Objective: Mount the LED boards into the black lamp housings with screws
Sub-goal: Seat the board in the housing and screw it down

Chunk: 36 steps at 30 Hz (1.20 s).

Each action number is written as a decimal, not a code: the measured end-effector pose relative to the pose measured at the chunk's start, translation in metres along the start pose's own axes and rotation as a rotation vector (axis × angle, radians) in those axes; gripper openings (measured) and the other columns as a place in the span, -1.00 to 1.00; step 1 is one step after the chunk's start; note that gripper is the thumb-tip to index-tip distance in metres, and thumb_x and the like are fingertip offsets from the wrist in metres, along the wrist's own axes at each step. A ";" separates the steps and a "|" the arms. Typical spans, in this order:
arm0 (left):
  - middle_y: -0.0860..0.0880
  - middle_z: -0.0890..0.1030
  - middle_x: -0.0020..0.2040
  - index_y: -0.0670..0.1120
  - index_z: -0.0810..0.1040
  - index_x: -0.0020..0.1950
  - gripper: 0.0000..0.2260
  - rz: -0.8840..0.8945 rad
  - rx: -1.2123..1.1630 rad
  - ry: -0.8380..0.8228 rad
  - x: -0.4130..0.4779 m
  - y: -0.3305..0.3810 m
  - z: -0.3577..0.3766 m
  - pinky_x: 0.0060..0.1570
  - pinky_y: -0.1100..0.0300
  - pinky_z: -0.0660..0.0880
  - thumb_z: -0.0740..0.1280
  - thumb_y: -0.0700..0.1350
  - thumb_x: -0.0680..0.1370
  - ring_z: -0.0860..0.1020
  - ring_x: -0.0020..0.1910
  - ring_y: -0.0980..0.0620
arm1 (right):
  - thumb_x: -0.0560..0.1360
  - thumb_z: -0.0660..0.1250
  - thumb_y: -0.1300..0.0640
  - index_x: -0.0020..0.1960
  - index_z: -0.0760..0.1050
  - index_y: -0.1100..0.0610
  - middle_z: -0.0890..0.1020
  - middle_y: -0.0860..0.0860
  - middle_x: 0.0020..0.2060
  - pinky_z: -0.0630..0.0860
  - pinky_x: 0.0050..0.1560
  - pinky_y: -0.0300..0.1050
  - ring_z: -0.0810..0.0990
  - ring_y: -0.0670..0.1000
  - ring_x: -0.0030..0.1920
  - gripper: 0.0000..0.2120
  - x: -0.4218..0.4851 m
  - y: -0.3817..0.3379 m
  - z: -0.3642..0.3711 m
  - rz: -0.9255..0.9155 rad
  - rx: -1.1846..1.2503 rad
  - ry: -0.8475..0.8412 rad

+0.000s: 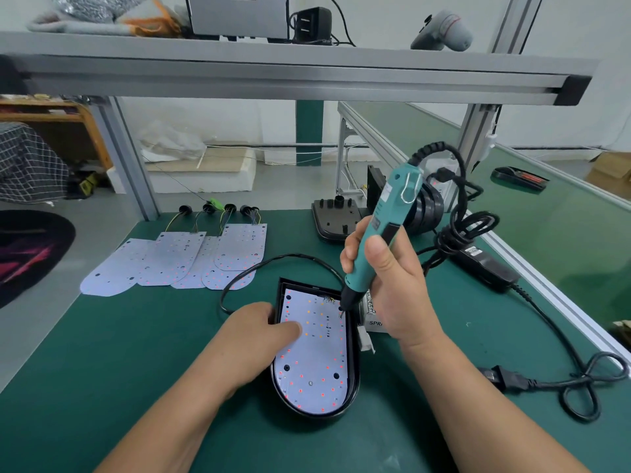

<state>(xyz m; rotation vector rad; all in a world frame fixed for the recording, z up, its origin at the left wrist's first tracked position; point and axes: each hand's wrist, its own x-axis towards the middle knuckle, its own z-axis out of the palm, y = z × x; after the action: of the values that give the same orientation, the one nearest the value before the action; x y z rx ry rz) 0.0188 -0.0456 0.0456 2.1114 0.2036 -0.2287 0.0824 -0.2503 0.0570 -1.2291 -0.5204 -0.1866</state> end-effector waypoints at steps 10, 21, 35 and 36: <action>-0.14 0.75 -0.05 -0.21 0.67 0.03 -0.55 0.007 -0.013 -0.013 0.000 0.000 0.000 0.14 -0.22 0.61 0.37 0.12 0.35 0.73 -0.09 -0.19 | 0.63 0.39 -0.22 0.22 0.46 0.06 0.52 0.11 -0.14 0.38 0.08 0.14 0.46 0.17 -0.13 -0.61 -0.005 0.001 0.001 0.005 -0.039 -0.008; -0.22 0.73 0.03 -0.27 0.64 0.09 -0.49 -0.016 -0.069 -0.036 0.002 -0.003 -0.002 0.19 -0.26 0.59 0.38 0.12 0.35 0.65 -0.17 -0.04 | 0.51 0.42 0.14 0.08 0.45 0.16 0.45 0.16 -0.20 0.42 -0.14 -0.04 0.42 0.13 -0.23 -0.78 -0.002 0.002 -0.001 -0.001 0.069 0.231; -0.06 0.39 -0.18 0.03 0.55 -0.02 -0.55 -0.057 -0.039 -0.185 0.014 0.007 -0.012 -0.32 0.14 0.23 0.42 0.35 0.34 0.31 -0.30 -0.03 | 0.58 0.39 -0.31 0.17 0.47 0.17 0.52 0.13 -0.17 0.44 -0.06 -0.02 0.46 0.14 -0.20 -0.46 -0.006 -0.005 0.009 0.000 0.066 0.051; -0.05 0.43 -0.16 0.02 0.57 -0.01 -0.50 -0.046 -0.024 -0.183 0.017 0.008 -0.009 -0.21 0.11 0.29 0.44 0.40 0.32 0.36 -0.25 -0.02 | 0.58 0.38 -0.31 0.18 0.48 0.15 0.53 0.12 -0.16 0.43 -0.05 0.00 0.46 0.14 -0.19 -0.48 -0.007 -0.004 0.009 0.003 0.061 0.043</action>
<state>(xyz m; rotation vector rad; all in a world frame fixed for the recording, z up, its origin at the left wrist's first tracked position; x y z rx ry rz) 0.0375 -0.0411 0.0525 2.0502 0.1455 -0.4427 0.0724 -0.2444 0.0596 -1.1643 -0.4838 -0.1924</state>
